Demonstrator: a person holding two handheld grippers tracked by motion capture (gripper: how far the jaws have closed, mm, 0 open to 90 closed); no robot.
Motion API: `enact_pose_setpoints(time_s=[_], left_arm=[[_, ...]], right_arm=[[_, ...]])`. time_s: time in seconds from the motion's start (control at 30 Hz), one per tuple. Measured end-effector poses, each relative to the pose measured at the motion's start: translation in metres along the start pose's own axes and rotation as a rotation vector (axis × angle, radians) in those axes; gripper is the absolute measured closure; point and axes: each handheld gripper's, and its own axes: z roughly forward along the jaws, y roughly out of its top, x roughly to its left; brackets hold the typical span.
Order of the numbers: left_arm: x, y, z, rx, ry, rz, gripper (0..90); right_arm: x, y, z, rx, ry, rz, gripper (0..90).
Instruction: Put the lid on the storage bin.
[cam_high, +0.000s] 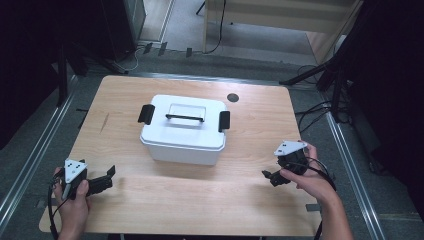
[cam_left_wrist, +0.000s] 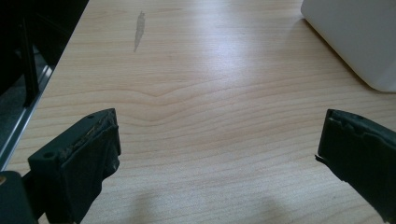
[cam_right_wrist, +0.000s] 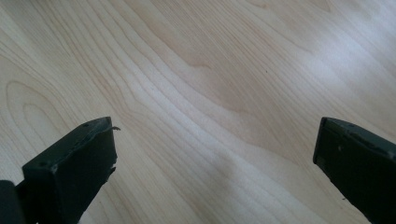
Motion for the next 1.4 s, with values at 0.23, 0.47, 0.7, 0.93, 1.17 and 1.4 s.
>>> enact_pose_setpoints(time_s=[0.23, 0.47, 0.7, 0.93, 1.17, 1.4], left_arm=[[0.0, 0.0, 0.0, -0.002, 0.0, -0.003, 0.0], [0.0, 0.0, 0.0, -0.001, 0.002, 0.002, 0.0], [0.0, 0.0, -0.001, 0.0, 0.003, 0.002, 0.0], [0.0, 0.0, -0.001, 0.002, 0.003, 0.005, 0.0], [-0.001, 0.0, -0.001, 0.002, 0.005, 0.005, 0.0], [-0.002, -0.001, -0.001, -0.002, 0.009, 0.01, 0.0]], right_arm=[[-0.001, -0.022, -0.002, -0.039, -0.011, 0.085, 0.0], [0.003, -0.039, -0.005, -0.064, -0.026, 0.119, 0.0], [0.007, -0.057, -0.007, -0.103, -0.031, 0.171, 0.0], [0.013, -0.073, -0.01, -0.14, -0.034, 0.218, 0.0], [0.019, -0.091, -0.009, -0.173, -0.051, 0.261, 0.0], [0.022, -0.105, -0.012, -0.231, -0.065, 0.318, 0.0]])
